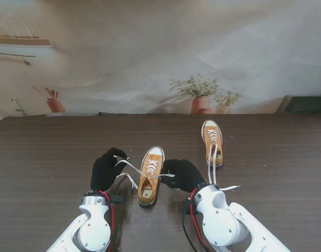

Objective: Tie the shoelaces into a bow on the shoes

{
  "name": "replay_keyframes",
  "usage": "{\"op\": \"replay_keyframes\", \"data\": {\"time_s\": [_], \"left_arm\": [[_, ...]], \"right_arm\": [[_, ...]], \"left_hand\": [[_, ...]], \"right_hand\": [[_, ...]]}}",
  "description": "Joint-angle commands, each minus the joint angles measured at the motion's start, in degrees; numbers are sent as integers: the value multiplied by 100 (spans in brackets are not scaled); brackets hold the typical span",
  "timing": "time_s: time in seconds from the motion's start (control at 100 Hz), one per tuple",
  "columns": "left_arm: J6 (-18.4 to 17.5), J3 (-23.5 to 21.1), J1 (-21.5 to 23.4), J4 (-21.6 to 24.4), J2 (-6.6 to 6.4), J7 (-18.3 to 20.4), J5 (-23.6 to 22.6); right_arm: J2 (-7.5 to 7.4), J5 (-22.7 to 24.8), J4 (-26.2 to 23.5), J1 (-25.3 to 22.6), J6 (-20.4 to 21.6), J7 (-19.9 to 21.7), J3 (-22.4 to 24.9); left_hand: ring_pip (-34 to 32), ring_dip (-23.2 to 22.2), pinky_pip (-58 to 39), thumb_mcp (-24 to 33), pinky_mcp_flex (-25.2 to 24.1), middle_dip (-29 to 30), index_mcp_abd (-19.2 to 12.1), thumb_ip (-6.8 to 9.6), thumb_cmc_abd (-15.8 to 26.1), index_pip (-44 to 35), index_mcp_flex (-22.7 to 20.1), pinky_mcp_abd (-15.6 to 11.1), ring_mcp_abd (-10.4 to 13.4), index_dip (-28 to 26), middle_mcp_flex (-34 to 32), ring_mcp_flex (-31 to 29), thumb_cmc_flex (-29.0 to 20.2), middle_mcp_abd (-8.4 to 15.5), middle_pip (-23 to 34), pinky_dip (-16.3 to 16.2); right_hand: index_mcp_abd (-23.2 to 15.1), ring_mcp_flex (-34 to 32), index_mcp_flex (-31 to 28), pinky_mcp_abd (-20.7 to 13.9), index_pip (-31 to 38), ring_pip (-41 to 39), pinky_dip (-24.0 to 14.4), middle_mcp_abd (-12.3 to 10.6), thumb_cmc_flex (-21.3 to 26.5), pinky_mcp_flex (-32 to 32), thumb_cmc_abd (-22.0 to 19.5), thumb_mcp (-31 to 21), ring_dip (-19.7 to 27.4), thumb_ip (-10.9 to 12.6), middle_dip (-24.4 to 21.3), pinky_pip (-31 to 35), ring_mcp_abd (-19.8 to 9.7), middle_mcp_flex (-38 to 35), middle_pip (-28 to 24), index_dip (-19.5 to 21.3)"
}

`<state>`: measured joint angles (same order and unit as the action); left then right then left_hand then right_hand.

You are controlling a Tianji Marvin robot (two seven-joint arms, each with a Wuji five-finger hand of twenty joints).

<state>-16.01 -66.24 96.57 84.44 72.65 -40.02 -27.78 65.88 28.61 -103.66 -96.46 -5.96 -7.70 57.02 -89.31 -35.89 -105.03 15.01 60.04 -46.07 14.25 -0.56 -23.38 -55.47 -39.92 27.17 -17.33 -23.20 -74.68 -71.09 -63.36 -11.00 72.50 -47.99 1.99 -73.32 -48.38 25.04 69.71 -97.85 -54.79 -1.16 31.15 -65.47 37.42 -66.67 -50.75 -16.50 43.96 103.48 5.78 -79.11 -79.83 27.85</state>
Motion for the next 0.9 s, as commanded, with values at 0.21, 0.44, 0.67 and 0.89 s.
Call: {"op": "replay_keyframes", "data": {"time_s": [0.21, 0.44, 0.67, 0.89], "left_arm": [[-656, -390, 137, 272, -250, 839, -94], [-1192, -553, 151, 284, -466, 2069, 307], [-1605, -308, -102, 159, -625, 3214, 1291], [-1745, 31, -369, 24, -672, 3557, 1615]], "right_arm": [[-4, 234, -226, 233, 126, -94, 74], [32, 242, -22, 465, 286, -214, -21], [48, 223, 126, 669, 414, -232, -119], [69, 208, 285, 839, 488, -254, -273]], "left_hand": [[-551, -147, -1494, -104, 282, -159, -1287, 189, 205, 2343, -9, -1479, 41, 753, -386, -157, -163, -325, 43, 35], [-536, -149, -1494, 819, 276, -212, -1297, 130, 314, 4423, -361, -1448, 25, 1446, -392, -157, 463, -404, -37, 48], [-439, -120, -1494, 978, 252, -201, -1153, 142, 163, 5190, -231, -1381, 2, 1827, -393, -156, 530, -435, -157, 237], [-332, -100, -1494, 1198, 233, -202, -925, 75, -68, 5254, -45, -1325, -13, 1852, -391, -154, 736, -459, -285, 435]], "right_hand": [[-258, -160, -133, -47, 59, -497, -115, -71, -9, -220, 50, -131, -68, -119, 71, 1650, -81, -356, -237, -109], [-264, -159, -112, -47, 63, -503, -116, -80, 18, -220, 32, -117, -67, -114, 75, 1650, -70, -351, -234, -101], [-281, -158, -105, -47, 73, -501, -116, -98, 16, -220, 31, -117, -64, -116, 89, 1650, -66, -340, -239, -95], [-299, -159, -113, -47, 80, -496, -117, -107, 20, -220, 47, -136, -57, -113, 102, 1650, -69, -345, -236, -96]]}}
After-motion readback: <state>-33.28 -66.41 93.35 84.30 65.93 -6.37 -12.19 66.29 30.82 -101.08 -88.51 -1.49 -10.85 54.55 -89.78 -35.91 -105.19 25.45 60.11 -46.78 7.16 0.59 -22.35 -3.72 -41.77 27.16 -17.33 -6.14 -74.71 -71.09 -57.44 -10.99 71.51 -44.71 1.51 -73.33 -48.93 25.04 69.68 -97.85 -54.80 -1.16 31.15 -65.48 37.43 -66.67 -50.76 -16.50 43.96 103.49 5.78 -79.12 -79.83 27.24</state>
